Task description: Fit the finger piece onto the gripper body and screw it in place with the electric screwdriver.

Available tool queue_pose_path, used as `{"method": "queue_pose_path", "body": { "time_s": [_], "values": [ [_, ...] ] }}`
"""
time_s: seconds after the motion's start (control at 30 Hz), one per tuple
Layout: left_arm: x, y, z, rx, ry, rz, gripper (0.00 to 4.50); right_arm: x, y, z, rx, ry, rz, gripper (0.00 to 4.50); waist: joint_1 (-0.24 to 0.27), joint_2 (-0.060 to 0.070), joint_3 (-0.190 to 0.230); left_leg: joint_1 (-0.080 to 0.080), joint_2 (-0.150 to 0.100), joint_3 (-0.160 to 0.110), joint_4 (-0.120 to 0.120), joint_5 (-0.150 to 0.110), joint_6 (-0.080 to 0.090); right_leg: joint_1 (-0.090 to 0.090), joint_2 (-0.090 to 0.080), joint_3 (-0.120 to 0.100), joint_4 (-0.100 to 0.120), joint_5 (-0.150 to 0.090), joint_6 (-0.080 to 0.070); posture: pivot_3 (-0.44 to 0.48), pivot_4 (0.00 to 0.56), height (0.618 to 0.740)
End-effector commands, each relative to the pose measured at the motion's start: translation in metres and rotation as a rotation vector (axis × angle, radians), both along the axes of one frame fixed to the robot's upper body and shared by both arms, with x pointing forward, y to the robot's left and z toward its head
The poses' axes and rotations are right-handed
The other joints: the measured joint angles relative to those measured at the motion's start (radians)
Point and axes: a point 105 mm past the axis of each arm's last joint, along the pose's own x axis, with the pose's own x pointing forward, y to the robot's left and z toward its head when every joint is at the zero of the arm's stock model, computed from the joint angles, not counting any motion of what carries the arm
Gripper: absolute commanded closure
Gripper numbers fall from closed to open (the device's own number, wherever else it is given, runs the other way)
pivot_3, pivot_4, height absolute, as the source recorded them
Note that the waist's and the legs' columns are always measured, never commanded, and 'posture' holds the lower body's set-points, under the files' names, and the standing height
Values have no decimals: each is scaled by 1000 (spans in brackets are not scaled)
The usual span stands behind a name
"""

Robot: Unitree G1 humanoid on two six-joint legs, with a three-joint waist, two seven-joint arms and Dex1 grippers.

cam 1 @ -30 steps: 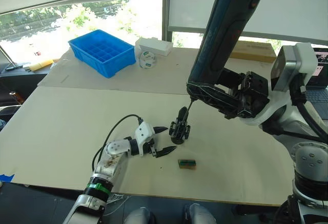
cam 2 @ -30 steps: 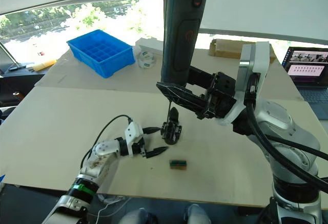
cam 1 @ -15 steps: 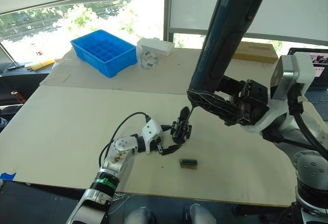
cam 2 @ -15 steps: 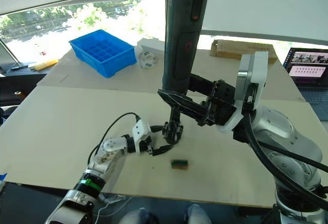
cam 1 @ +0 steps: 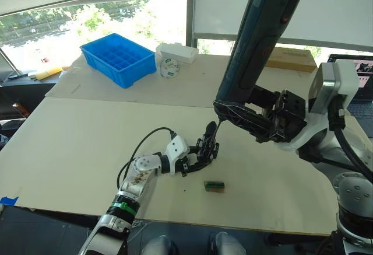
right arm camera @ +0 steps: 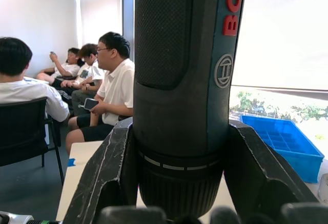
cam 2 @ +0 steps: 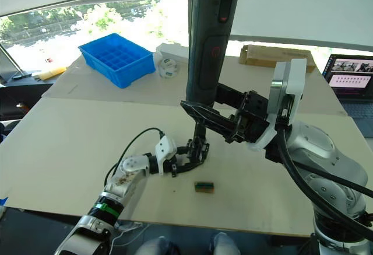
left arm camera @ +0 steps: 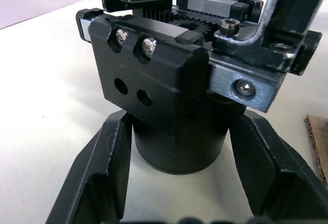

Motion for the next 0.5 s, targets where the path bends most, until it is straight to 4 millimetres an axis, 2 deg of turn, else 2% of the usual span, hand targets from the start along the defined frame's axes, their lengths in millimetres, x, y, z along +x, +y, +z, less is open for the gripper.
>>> {"method": "queue_pose_path", "body": {
  "time_s": [0.03, 0.27, 0.5],
  "values": [
    [-6, -9, 0, 15, -5, -89, 2213, -10, -4, 13, 22, -75, -6, 2584, 0, 0, 0, 0, 0, 0, 0, 0, 0, 0, 0, 0, 0, 0, 0, 0, 150, 740],
    [-6, 5, 5, 49, -22, -241, 2213, -14, -3, 10, 1, -62, 18, 2584, -5, 0, 0, -1, 0, 0, 0, 0, 0, -1, 1, -3, 0, 0, 0, 0, 150, 740],
    [2, 10, -3, 89, 1, -276, 2213, -19, -2, 5, -33, -45, 49, 2584, -7, 0, 0, -2, 0, 0, 0, 0, 0, -1, 1, -4, -1, 0, 0, 0, 150, 740]
  ]
}}
